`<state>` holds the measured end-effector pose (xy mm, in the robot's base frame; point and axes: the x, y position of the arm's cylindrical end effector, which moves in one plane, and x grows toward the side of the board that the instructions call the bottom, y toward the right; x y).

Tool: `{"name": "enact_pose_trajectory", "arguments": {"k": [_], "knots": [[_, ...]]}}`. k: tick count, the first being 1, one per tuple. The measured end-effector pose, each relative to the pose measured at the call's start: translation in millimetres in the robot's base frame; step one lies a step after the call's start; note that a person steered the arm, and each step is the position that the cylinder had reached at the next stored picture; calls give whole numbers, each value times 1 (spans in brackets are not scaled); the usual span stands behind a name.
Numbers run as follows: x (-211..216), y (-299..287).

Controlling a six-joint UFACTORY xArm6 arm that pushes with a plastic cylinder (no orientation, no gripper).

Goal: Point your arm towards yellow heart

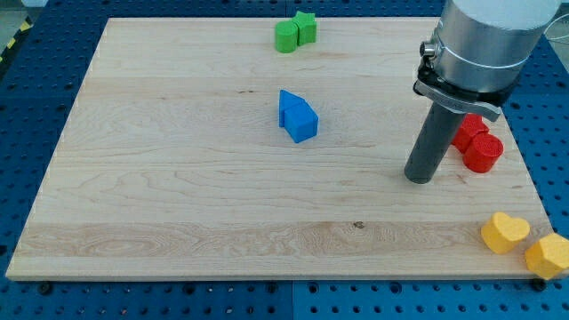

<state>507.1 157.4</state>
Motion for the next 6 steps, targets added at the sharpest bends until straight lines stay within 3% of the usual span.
{"name": "enact_pose_trajectory", "arguments": {"k": [3, 6], "knots": [[10, 1], [110, 33]]}}
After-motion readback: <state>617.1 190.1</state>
